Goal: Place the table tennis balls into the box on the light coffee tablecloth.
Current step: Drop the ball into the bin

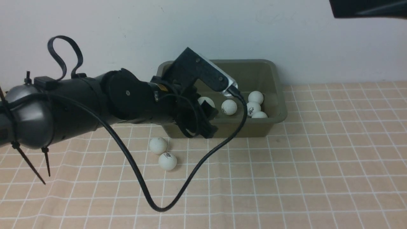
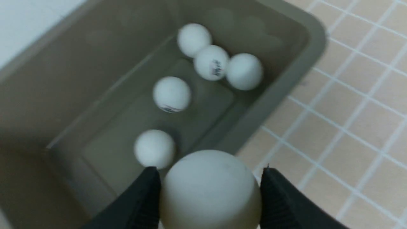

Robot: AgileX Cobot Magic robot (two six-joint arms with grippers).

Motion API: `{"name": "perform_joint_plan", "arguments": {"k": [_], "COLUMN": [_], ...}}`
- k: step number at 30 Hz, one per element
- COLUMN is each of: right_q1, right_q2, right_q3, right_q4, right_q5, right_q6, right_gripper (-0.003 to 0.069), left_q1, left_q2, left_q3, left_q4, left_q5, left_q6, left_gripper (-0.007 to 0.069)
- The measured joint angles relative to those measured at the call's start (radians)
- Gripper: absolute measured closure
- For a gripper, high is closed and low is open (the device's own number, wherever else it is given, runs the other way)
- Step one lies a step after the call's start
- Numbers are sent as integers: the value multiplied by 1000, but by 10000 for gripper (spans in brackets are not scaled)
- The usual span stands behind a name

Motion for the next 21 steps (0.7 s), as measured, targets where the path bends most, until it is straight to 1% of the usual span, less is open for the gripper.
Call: {"name": "perform_joint_plan", "arguments": {"k": [5, 7, 9, 11, 13, 15, 18, 21], "right_q1": [0, 0, 0, 0, 0, 0, 0, 0], "right_q2": [0, 0, 0, 0, 0, 0, 0, 0], "right_q3": [0, 0, 0, 0, 0, 0, 0, 0], "right_q4": [0, 0, 0, 2, 3, 3, 3, 3], "right_q5": [0, 0, 0, 0, 0, 0, 0, 0], "right_q6": [1, 3, 4, 4, 5, 6, 6, 6], "right_gripper": [144, 144, 144, 144, 144, 144, 144, 144], "left_q1": [54, 65, 76, 86, 94, 101, 114, 138], "left_q2": [87, 131, 194, 266, 295, 298, 252, 146], "left_q3": [-114, -161, -230, -300, -326, -335, -338, -340], "left_q4": [1, 0, -10, -44, -62, -67, -57, -25], "left_q5": [0, 0, 0, 0, 16, 67, 176, 363], "left_q6": [89, 112, 119, 119, 119, 110, 83, 25], "left_gripper": [297, 257, 178, 119, 106, 114, 149, 206]}}
